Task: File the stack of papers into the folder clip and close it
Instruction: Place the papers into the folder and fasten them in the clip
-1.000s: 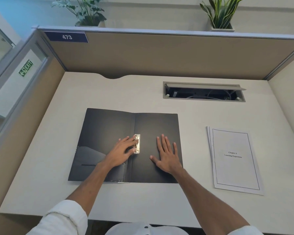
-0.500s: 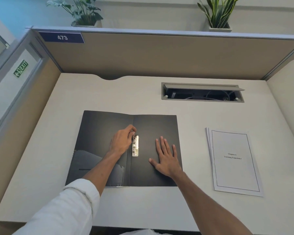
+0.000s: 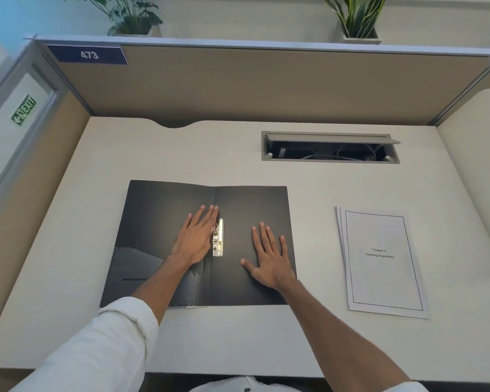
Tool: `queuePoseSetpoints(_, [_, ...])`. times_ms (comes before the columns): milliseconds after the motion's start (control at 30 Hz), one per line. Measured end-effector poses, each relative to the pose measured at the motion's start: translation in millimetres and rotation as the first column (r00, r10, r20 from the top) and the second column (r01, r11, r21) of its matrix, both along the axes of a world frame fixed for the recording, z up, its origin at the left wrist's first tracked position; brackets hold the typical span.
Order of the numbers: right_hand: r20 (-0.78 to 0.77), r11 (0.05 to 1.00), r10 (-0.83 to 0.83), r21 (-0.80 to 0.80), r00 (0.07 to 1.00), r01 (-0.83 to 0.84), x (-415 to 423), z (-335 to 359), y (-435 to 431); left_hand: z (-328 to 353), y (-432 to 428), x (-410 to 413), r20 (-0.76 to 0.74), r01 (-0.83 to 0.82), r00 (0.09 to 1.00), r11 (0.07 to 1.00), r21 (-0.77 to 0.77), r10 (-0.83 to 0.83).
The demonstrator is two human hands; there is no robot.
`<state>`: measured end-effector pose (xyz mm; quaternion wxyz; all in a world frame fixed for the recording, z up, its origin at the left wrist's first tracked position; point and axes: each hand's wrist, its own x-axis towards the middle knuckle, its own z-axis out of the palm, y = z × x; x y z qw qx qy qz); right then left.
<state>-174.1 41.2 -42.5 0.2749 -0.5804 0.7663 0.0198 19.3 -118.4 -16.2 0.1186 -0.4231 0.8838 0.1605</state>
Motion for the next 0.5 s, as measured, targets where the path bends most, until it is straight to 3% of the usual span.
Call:
queuePoseSetpoints(200, [0.065,0.999,0.019,0.048,0.998,-0.022,-2.1,10.8,-9.0,1.4,-1.0,0.9,0.004,0.013,1.0,1.0,-0.017,-0.013])
queuePoseSetpoints(300, [0.122,0.999,-0.026,-0.031,0.992,0.03,-6.9,19.2,-3.2,4.1,5.3,-8.8,-0.036,-0.004,0.999,0.999,-0.038,0.003])
queuePoseSetpoints(500, [0.054,0.978,-0.14,-0.146,0.989,0.147,-51.5,28.3,47.7,12.1,43.6,-67.2,-0.191,-0.02,0.982,0.997,-0.073,0.005])
